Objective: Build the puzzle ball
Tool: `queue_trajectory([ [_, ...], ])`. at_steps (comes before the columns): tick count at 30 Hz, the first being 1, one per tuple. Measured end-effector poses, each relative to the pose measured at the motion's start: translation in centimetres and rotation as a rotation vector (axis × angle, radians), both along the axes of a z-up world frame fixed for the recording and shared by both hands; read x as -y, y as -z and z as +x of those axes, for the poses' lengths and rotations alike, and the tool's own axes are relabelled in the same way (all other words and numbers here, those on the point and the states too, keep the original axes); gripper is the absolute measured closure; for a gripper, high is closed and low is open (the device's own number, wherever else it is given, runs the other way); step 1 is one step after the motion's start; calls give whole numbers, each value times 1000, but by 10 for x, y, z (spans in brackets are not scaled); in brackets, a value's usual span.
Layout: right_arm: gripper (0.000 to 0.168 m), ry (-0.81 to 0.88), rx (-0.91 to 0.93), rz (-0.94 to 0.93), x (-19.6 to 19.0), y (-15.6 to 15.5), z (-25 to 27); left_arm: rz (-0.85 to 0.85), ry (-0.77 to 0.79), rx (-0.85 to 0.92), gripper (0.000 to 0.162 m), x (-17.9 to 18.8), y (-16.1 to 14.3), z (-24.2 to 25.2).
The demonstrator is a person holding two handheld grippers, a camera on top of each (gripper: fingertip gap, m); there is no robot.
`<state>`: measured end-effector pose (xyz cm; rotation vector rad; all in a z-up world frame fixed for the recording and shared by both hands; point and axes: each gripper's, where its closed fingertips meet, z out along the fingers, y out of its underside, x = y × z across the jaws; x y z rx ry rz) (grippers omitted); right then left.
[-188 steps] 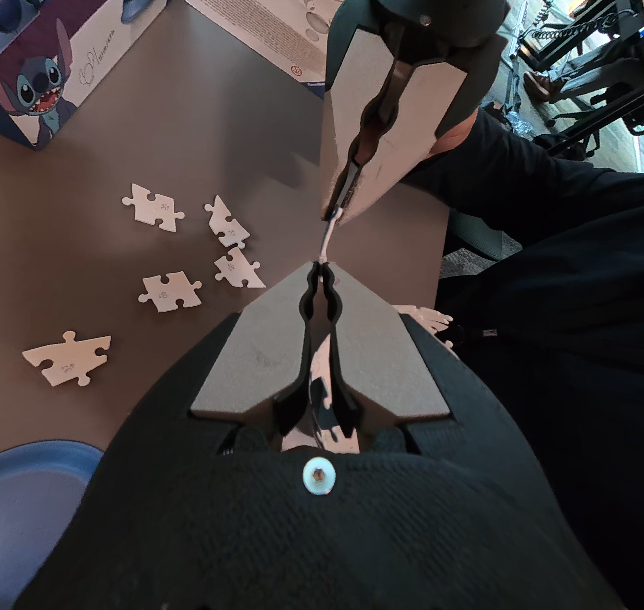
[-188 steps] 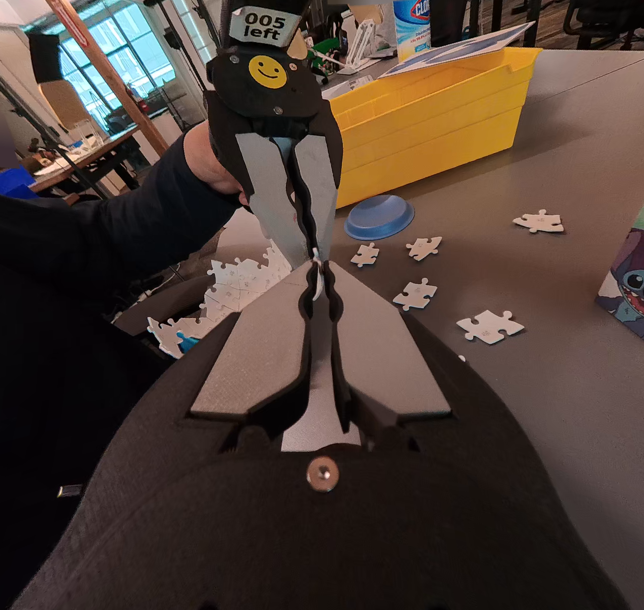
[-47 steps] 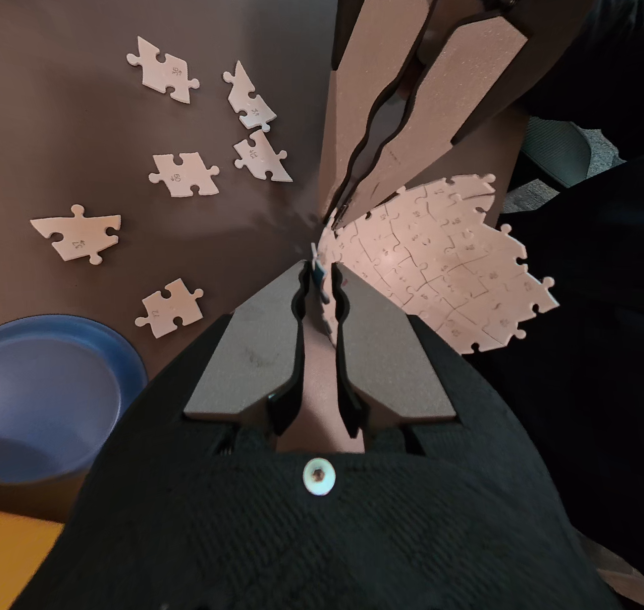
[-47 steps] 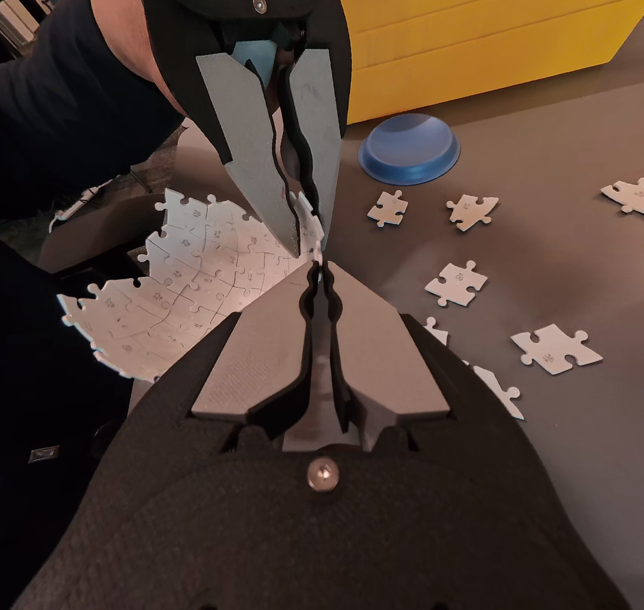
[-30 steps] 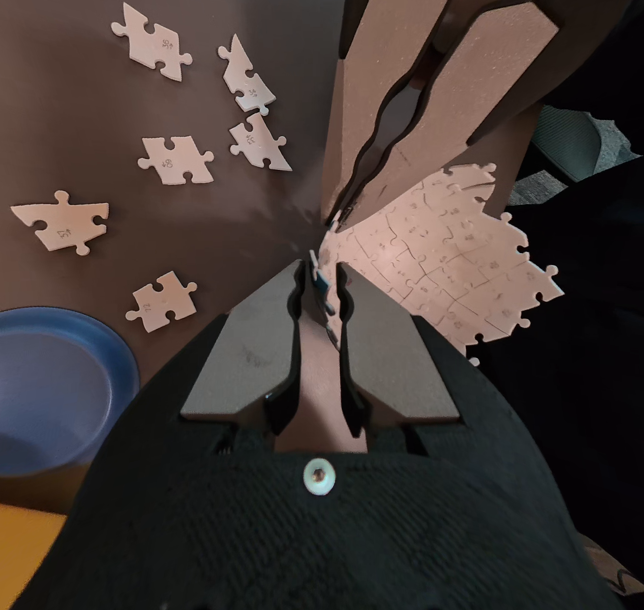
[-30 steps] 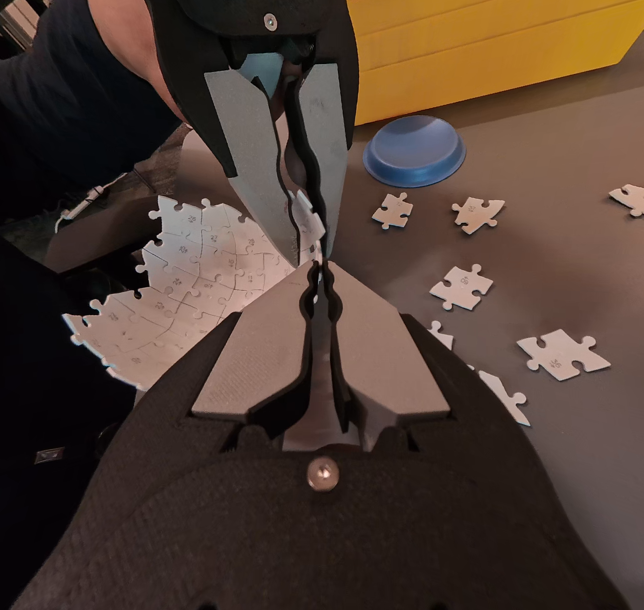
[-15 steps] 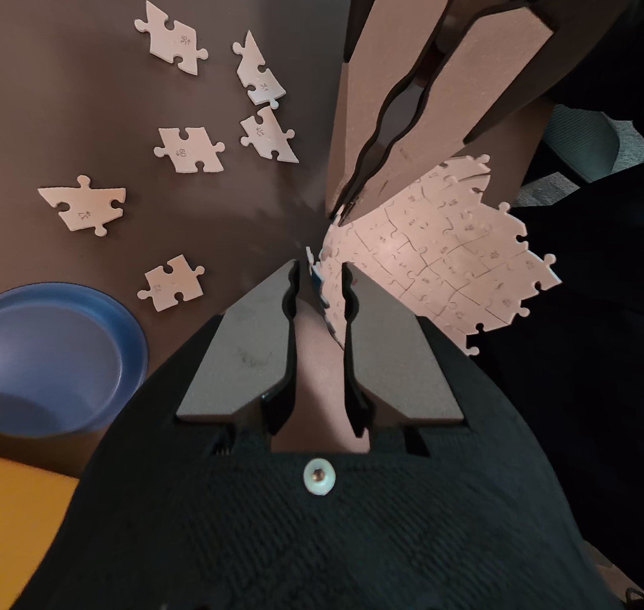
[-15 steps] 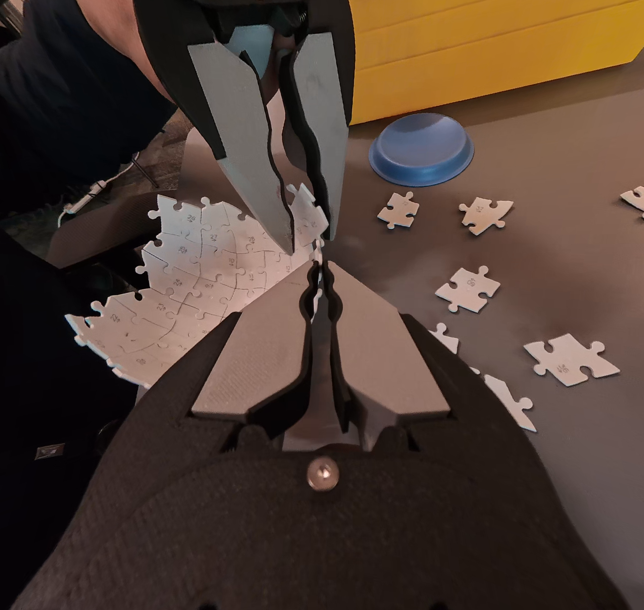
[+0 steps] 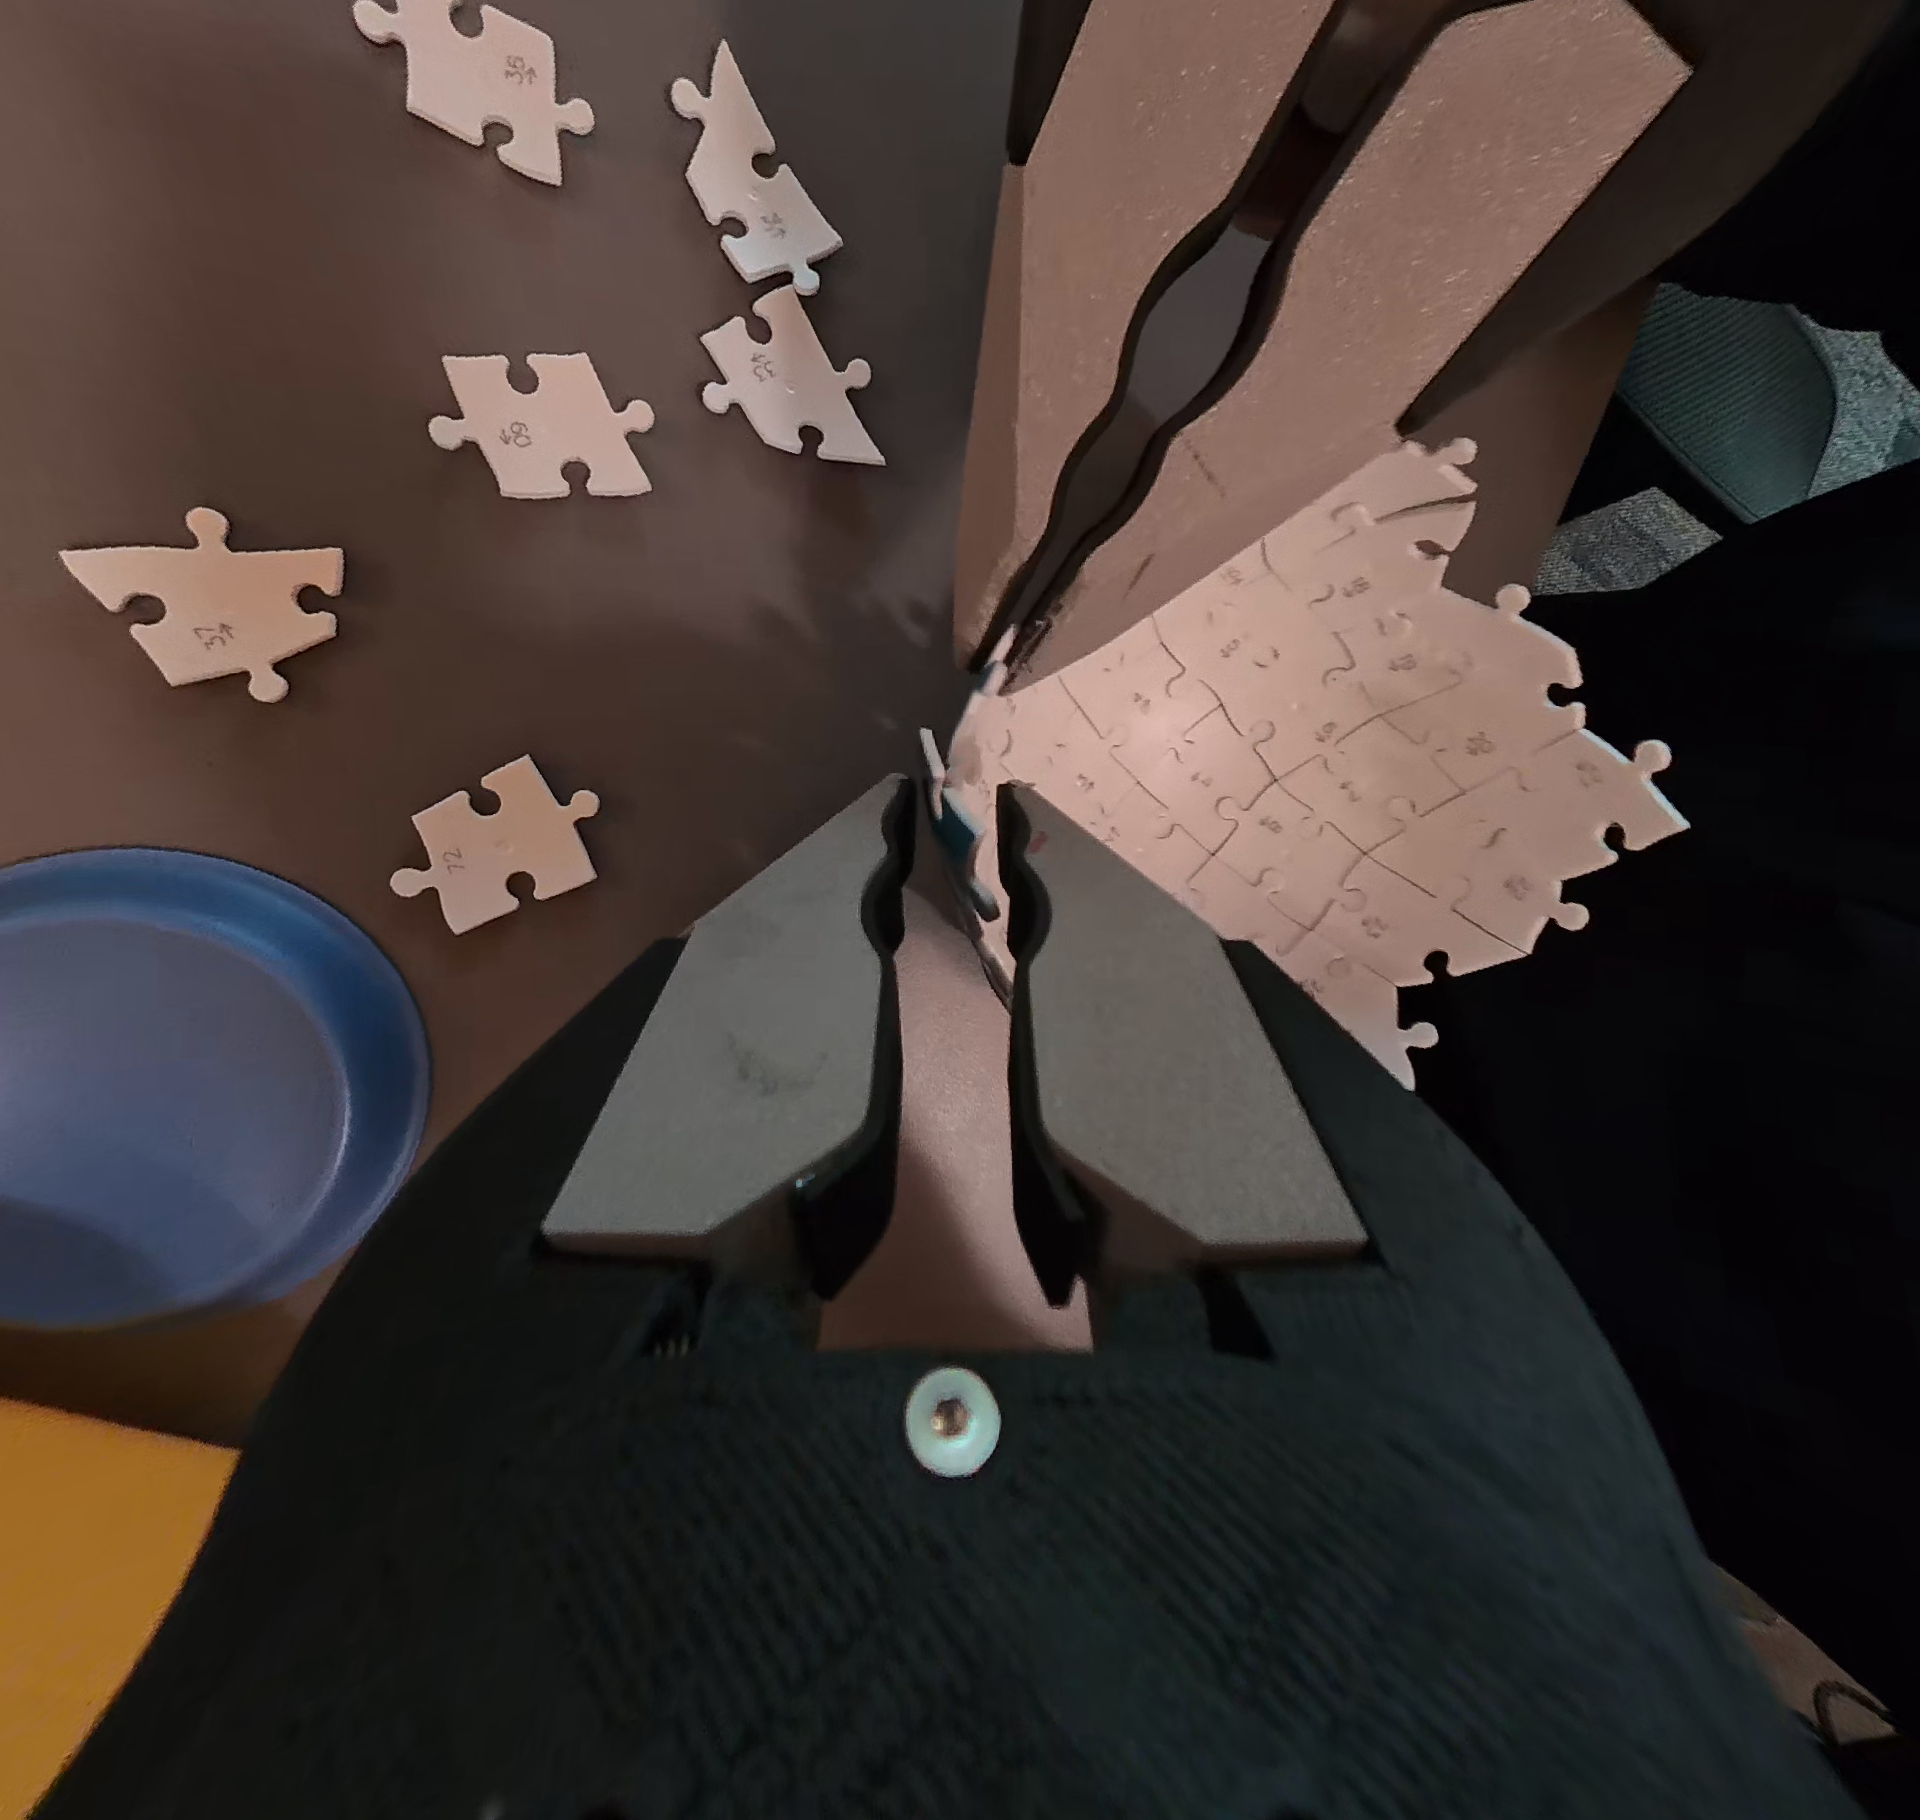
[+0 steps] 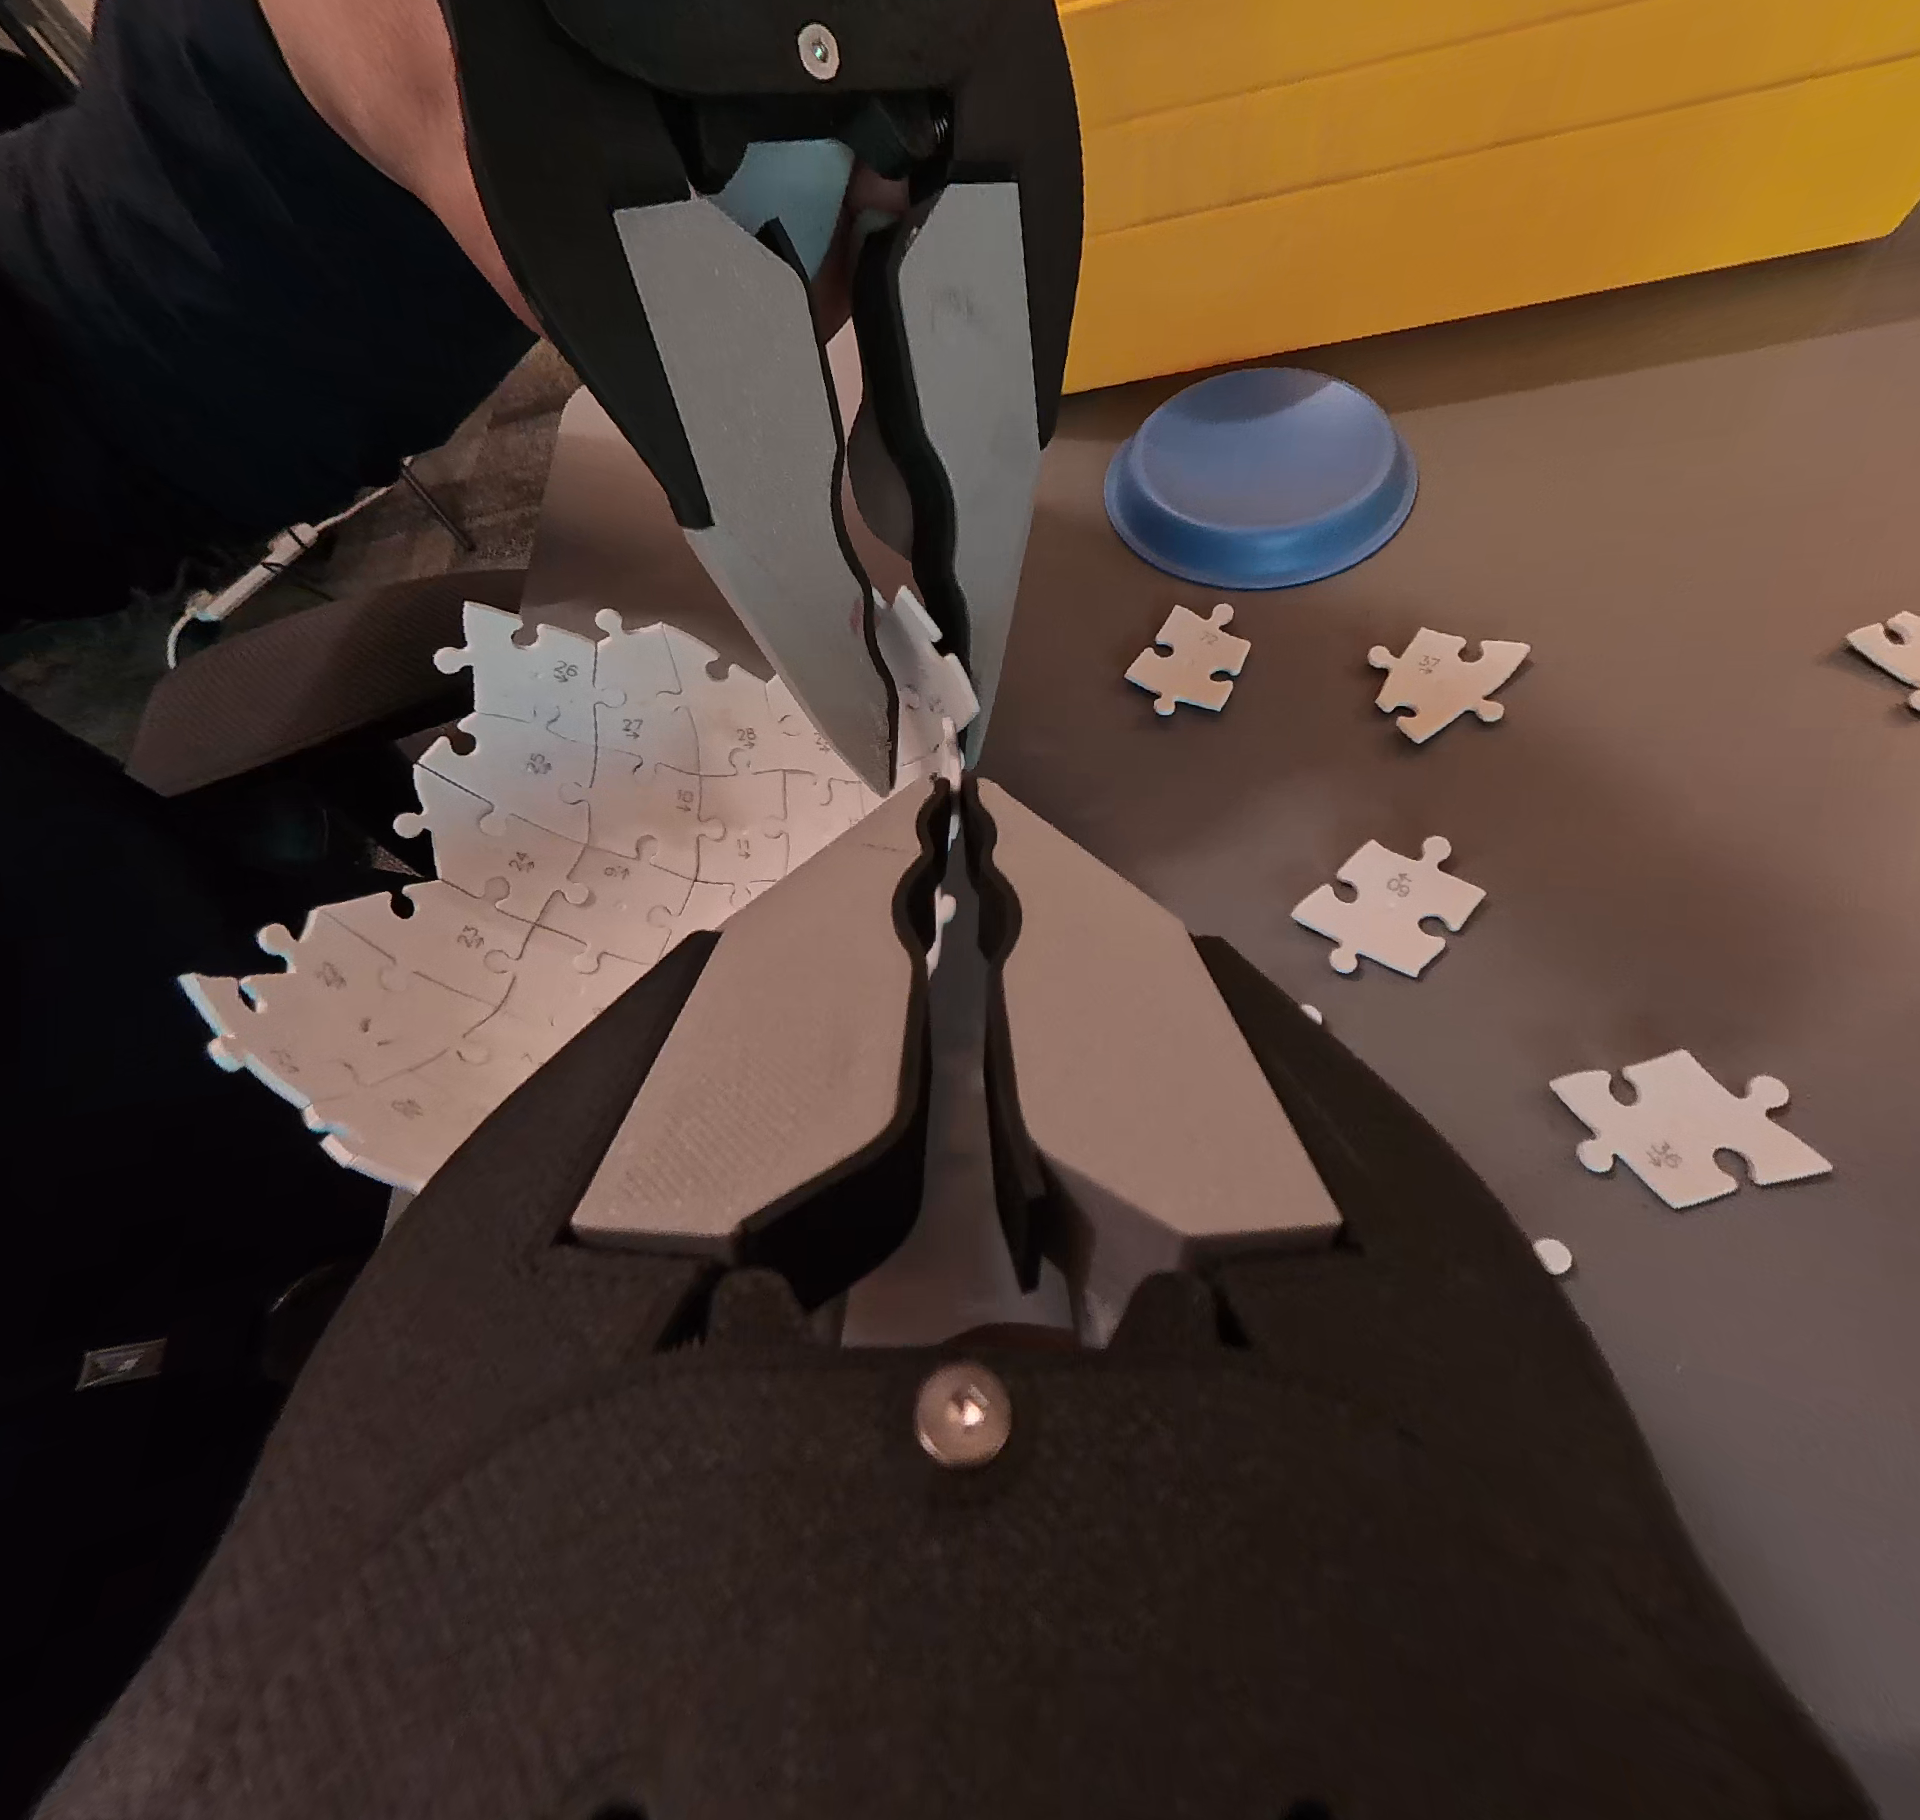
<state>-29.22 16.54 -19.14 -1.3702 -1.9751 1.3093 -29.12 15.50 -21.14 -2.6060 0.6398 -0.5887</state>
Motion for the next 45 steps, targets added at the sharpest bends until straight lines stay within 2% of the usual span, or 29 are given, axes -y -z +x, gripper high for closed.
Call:
queue_trajectory([
  [45, 168, -30, -87, 7, 0, 1, -7, 32, 23, 2, 154, 0, 0, -2],
])
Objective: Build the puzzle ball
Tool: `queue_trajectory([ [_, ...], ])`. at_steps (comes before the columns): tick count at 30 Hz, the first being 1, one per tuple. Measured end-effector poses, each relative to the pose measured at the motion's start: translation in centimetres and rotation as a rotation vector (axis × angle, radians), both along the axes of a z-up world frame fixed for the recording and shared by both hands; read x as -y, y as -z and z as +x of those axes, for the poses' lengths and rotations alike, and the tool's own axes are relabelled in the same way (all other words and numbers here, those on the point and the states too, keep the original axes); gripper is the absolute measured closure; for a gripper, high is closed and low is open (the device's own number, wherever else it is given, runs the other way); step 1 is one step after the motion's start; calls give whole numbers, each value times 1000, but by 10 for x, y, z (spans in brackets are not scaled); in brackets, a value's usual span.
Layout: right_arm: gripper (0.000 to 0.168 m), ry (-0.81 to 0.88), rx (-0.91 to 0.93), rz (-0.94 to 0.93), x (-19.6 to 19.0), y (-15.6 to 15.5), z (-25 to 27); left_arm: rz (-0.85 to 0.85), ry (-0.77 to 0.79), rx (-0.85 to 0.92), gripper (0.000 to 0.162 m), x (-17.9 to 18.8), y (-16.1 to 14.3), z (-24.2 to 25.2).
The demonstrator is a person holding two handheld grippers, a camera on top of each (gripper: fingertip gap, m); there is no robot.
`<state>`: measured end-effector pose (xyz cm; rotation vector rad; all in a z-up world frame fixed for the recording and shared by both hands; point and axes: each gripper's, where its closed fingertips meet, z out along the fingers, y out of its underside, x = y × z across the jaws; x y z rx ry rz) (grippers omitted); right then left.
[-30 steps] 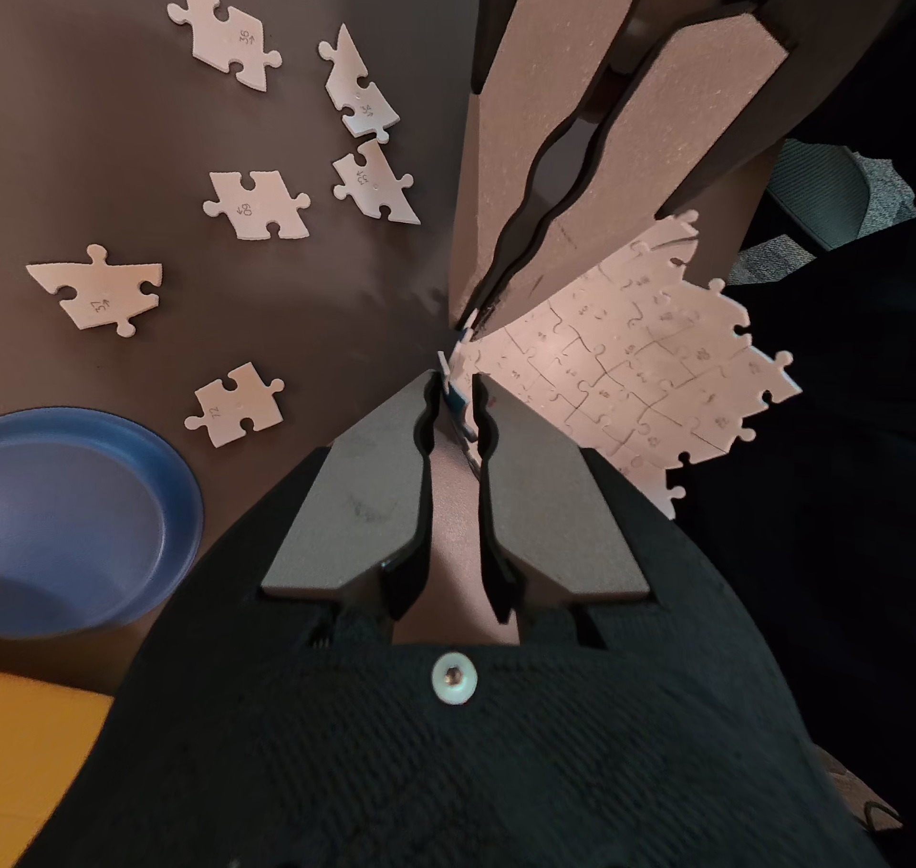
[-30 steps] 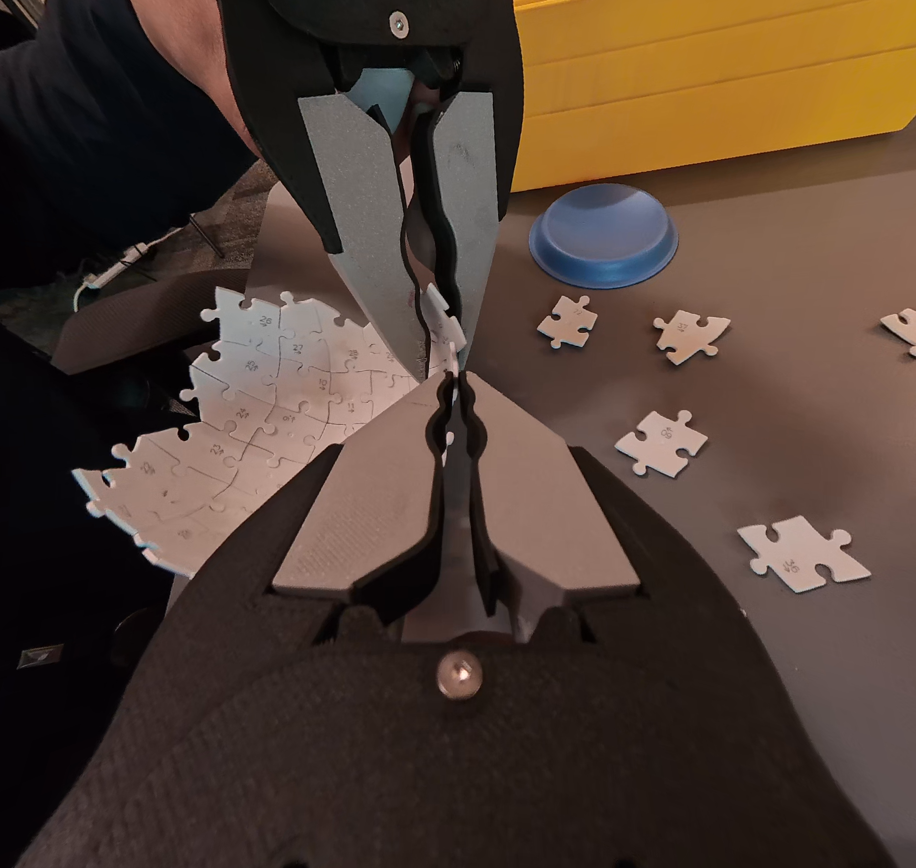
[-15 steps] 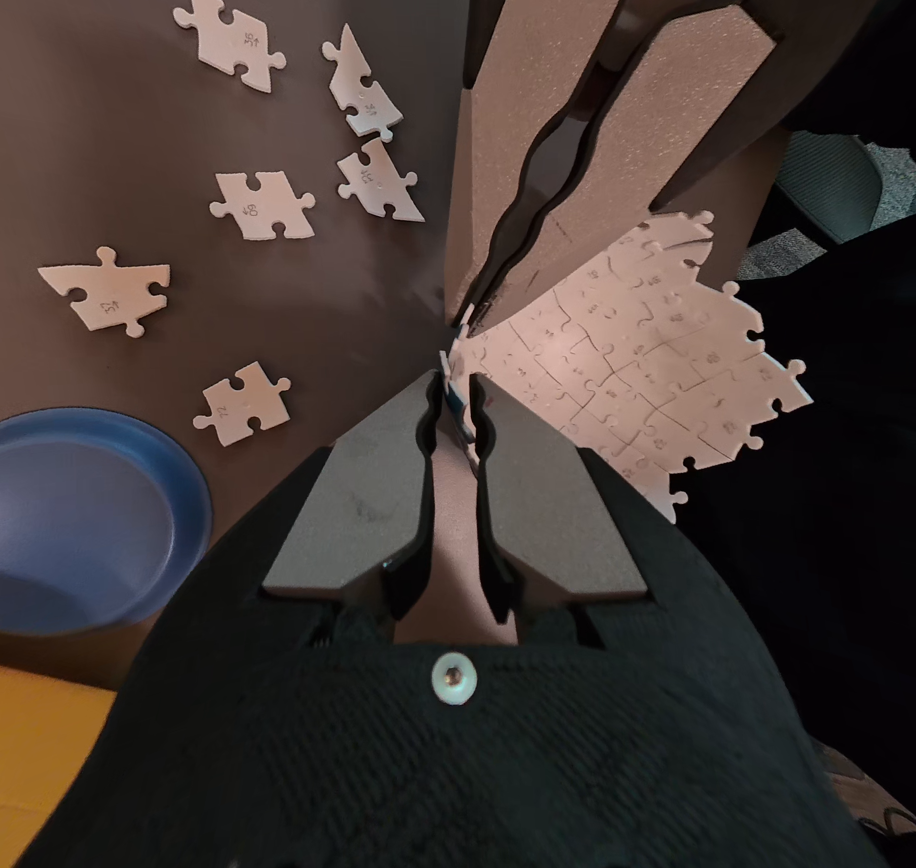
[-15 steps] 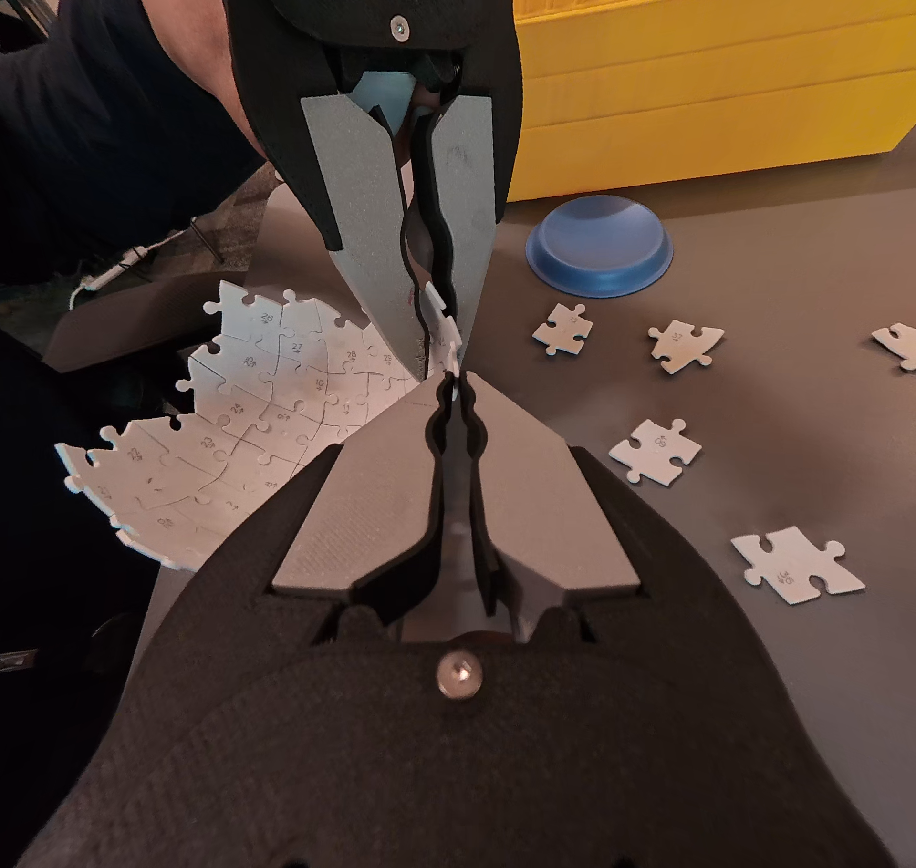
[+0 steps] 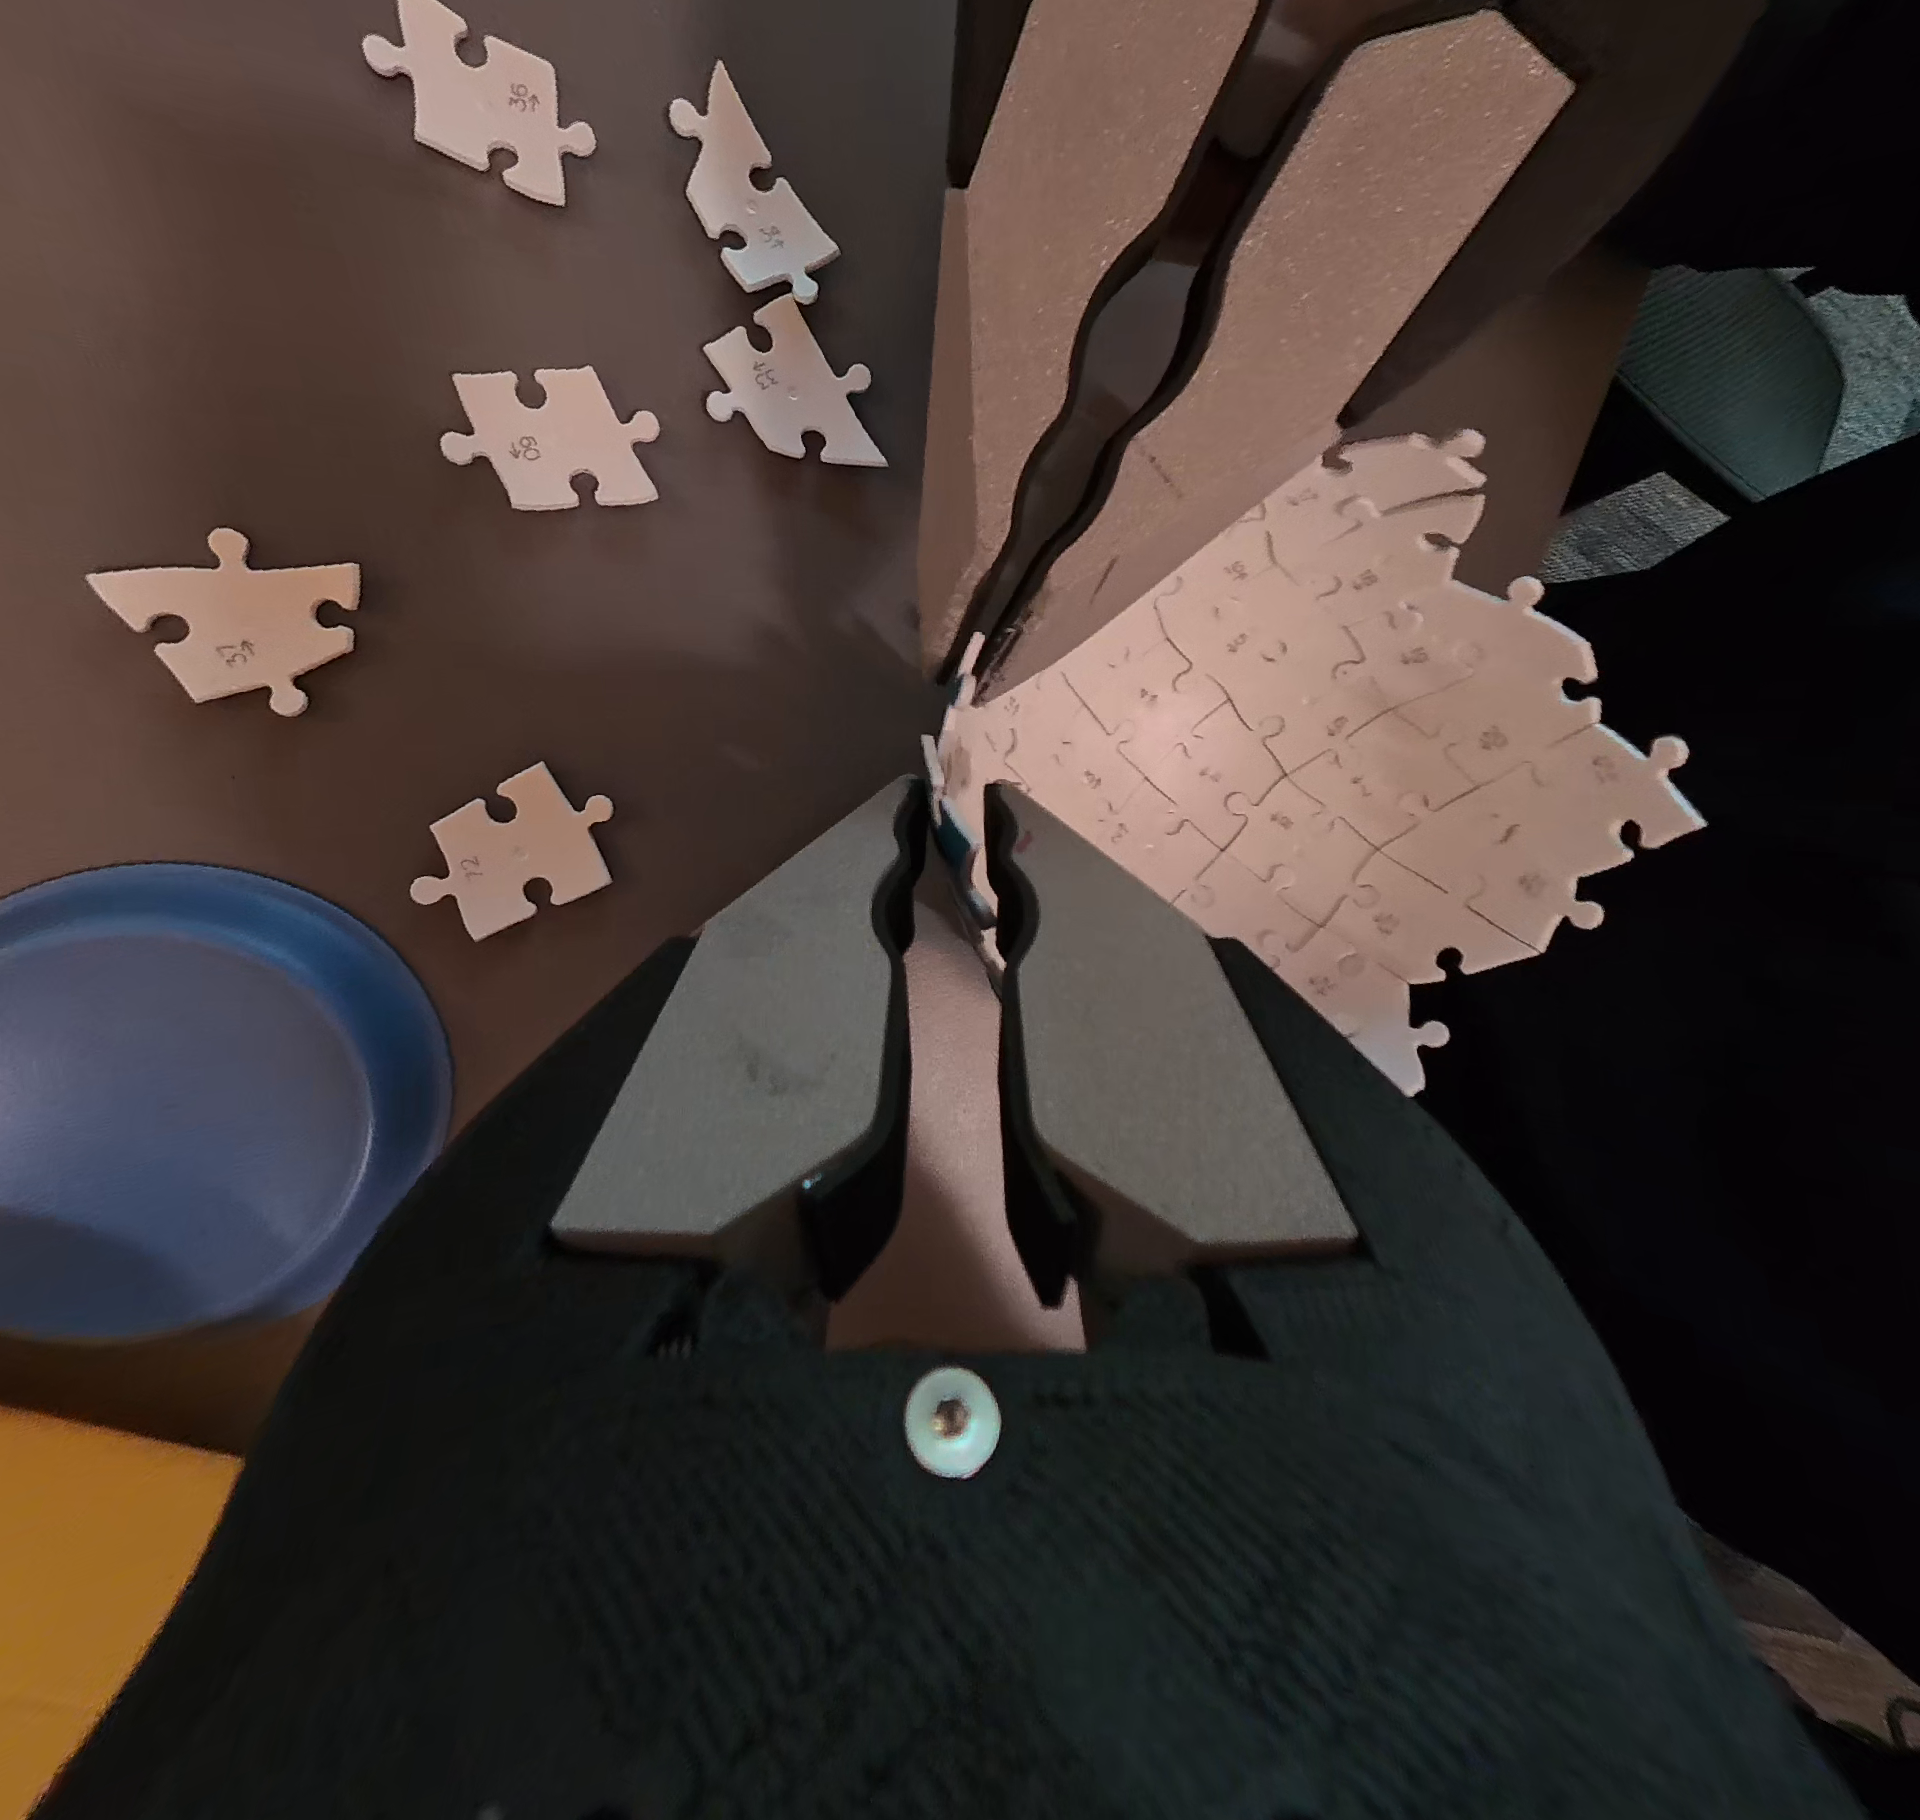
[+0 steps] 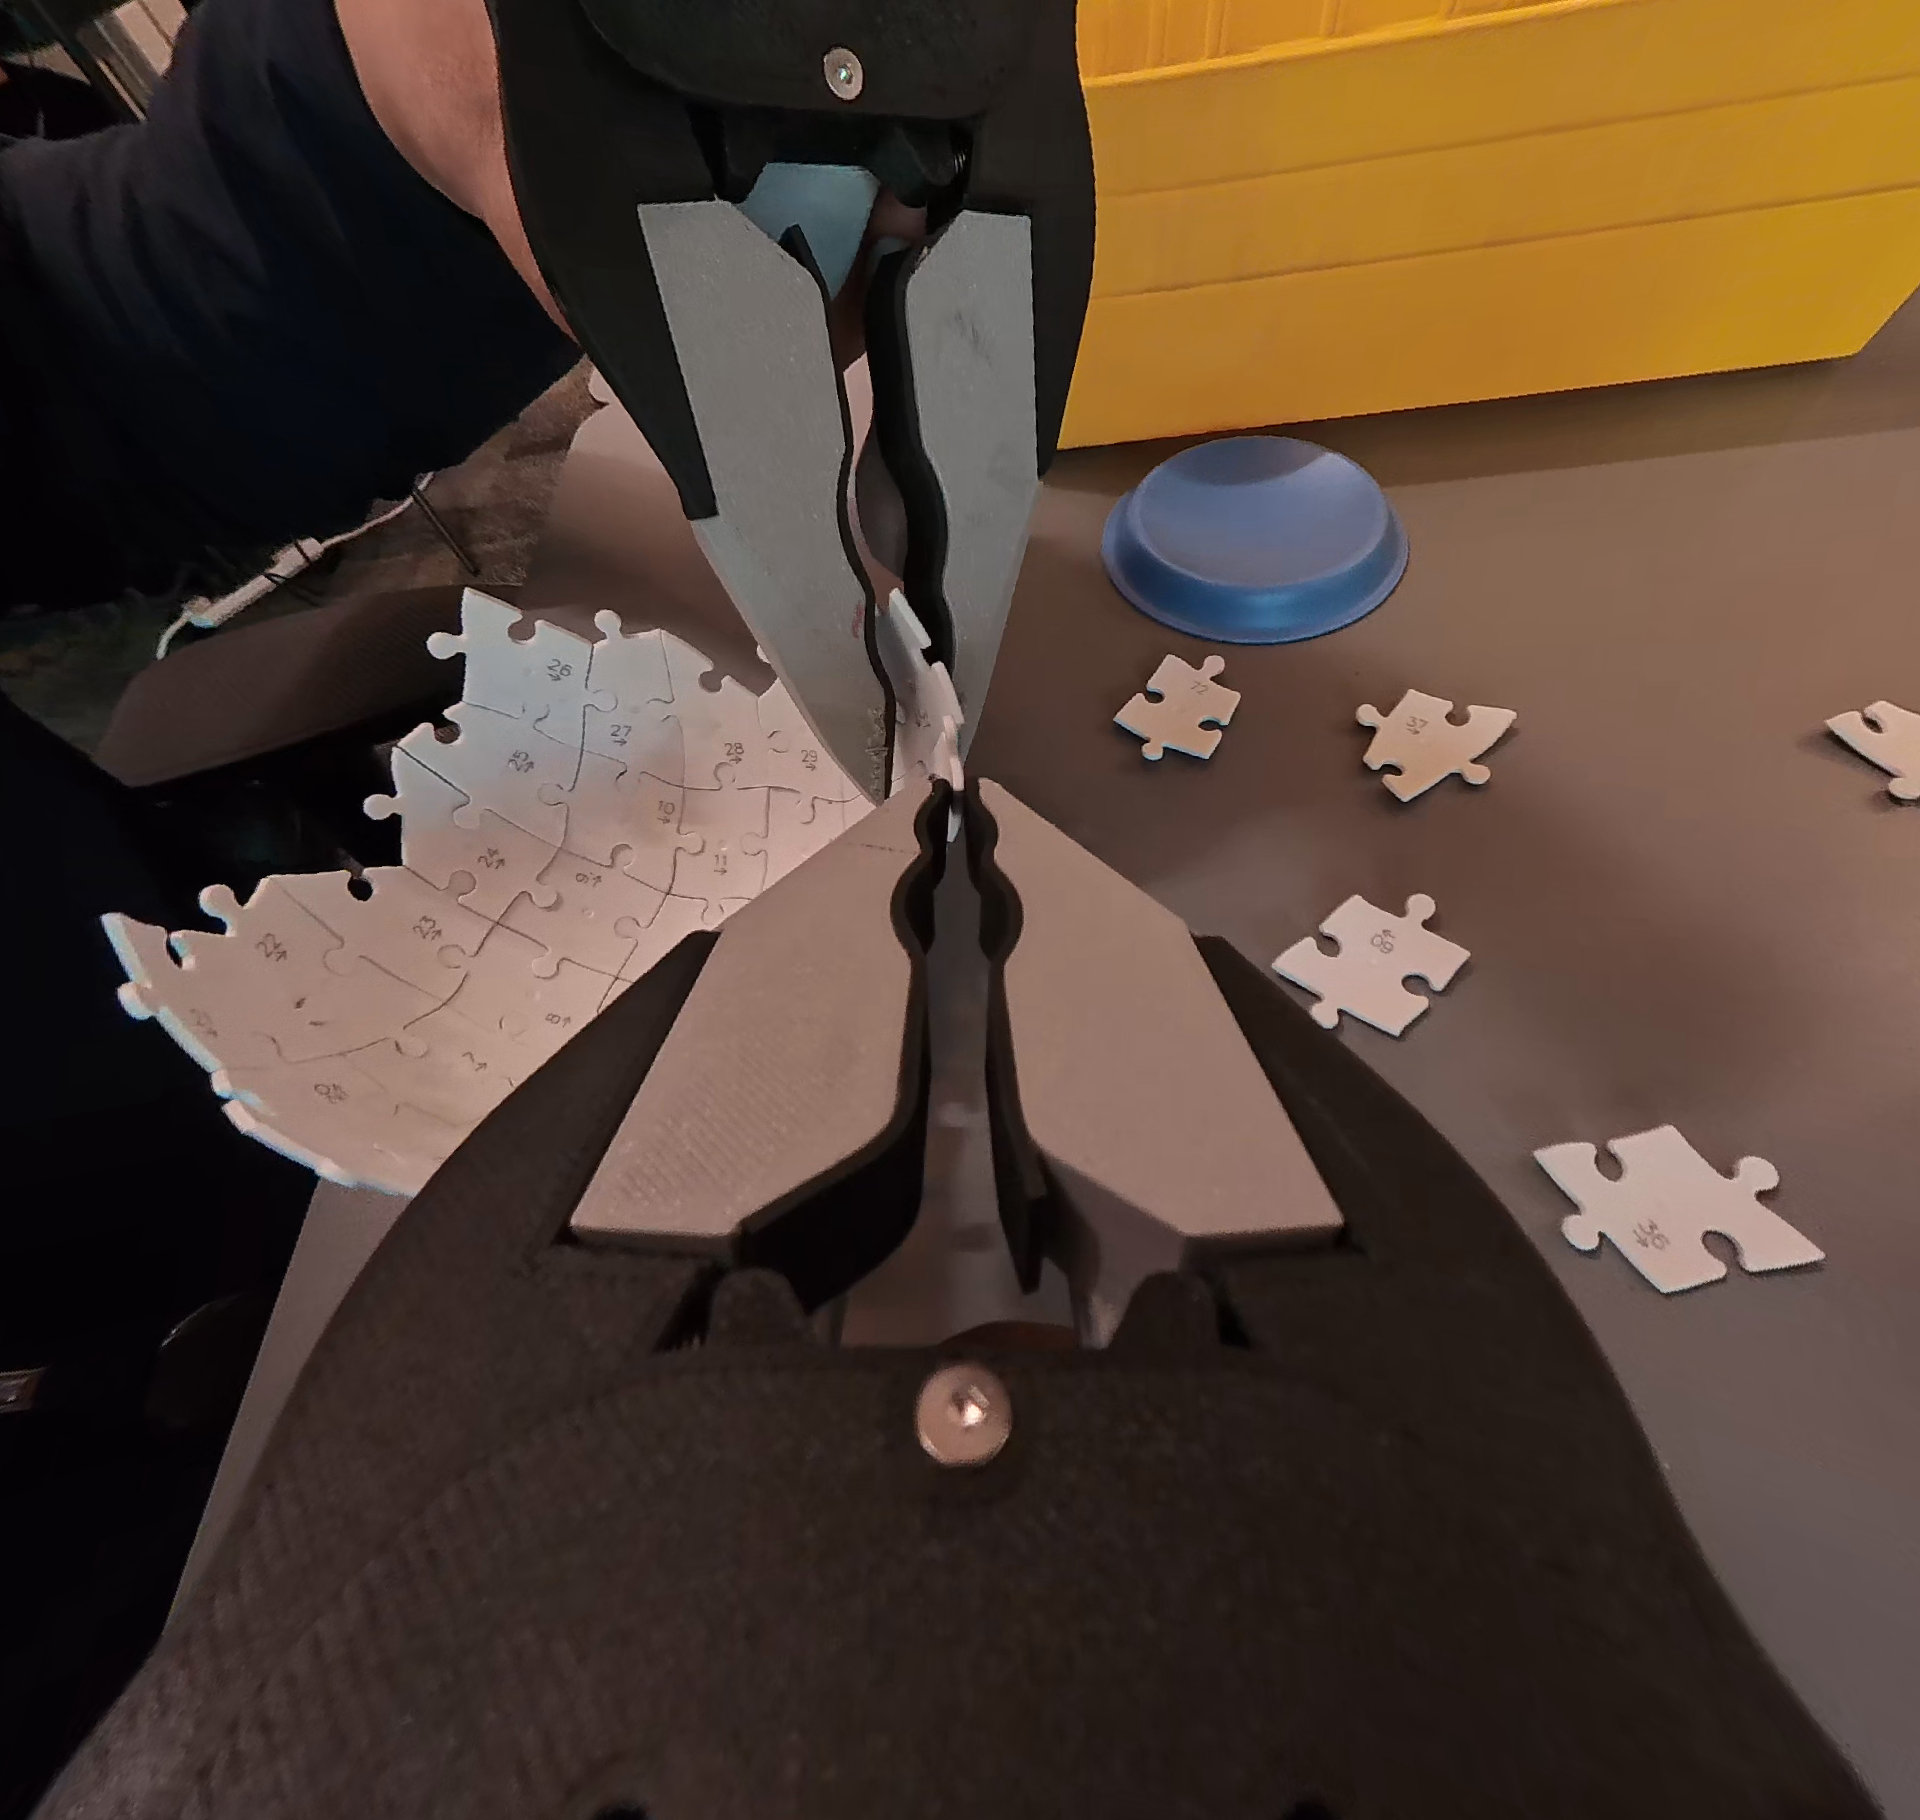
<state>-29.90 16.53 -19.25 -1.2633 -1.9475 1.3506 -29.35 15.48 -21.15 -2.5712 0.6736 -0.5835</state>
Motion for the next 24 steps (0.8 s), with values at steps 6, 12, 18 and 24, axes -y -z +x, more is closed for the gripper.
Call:
queue_trajectory([
  [6, 168, 0, -11, 13, -1, 0, 0, 11, 6, 4, 154, -2, 0, 0],
  [12, 168, -2, -15, 16, -1, 0, 1, 21, 4, 0, 155, -2, 0, 1],
  [18, 168, -4, -16, 13, -1, 0, 1, 30, -1, 6, 156, -3, 1, 0],
  [24, 168, -9, -17, 7, 0, 1, 1, 35, -15, 5, 159, -4, 2, -1],
])
